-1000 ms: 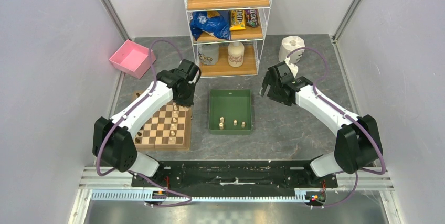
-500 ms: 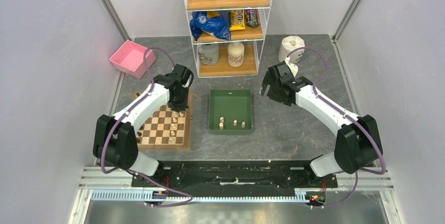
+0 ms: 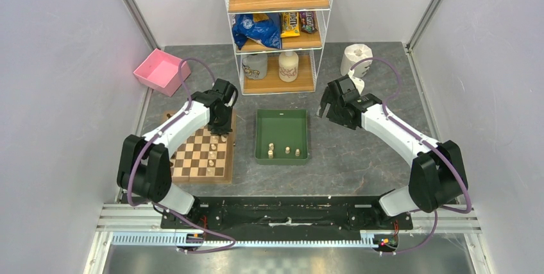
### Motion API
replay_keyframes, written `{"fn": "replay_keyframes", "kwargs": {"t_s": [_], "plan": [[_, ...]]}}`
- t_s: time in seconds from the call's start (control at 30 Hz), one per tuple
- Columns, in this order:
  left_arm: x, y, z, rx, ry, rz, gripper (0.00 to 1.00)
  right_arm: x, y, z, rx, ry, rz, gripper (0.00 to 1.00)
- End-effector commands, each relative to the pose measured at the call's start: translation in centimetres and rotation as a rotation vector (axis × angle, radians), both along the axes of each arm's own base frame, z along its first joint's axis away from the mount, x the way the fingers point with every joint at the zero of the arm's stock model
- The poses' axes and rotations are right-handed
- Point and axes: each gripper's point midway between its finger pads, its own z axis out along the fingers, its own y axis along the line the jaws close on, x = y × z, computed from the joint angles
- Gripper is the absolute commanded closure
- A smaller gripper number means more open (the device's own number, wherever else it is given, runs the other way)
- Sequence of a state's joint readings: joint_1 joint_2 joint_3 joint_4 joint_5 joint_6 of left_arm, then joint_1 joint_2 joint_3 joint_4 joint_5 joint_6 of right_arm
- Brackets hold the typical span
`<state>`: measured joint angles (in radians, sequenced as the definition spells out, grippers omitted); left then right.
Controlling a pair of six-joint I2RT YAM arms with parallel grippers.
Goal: Set up the chess pieces on the board
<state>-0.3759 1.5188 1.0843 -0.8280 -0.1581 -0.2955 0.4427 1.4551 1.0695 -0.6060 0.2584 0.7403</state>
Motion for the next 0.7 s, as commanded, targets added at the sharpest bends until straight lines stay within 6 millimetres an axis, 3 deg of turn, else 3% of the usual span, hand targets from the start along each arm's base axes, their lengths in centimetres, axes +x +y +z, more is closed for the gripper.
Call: {"fn": "replay_keyframes", "kwargs": {"t_s": [0.0, 0.47, 0.57, 0.67], "plan": [[0.49, 0.27, -0.48, 0.008, -0.013, 0.027, 0.98, 0.93, 0.30, 0.98, 0.013, -0.034, -0.002, 0.01], [0.64, 0.97, -1.16, 0.049, -0.011, 0.045, 0.93, 1.00, 0.38, 0.94, 0.014, -0.032, 0.001, 0.01], [0.55, 0.92, -1.33, 0.048, -0.005, 0.043, 0.88, 0.99, 0.34, 0.85, 0.013, -0.030, 0.000, 0.01], [0.38, 0.87, -1.35, 0.043, -0.001, 0.041, 0.75, 0.95, 0.36, 0.90, 0.013, -0.031, 0.001, 0.01]]}}
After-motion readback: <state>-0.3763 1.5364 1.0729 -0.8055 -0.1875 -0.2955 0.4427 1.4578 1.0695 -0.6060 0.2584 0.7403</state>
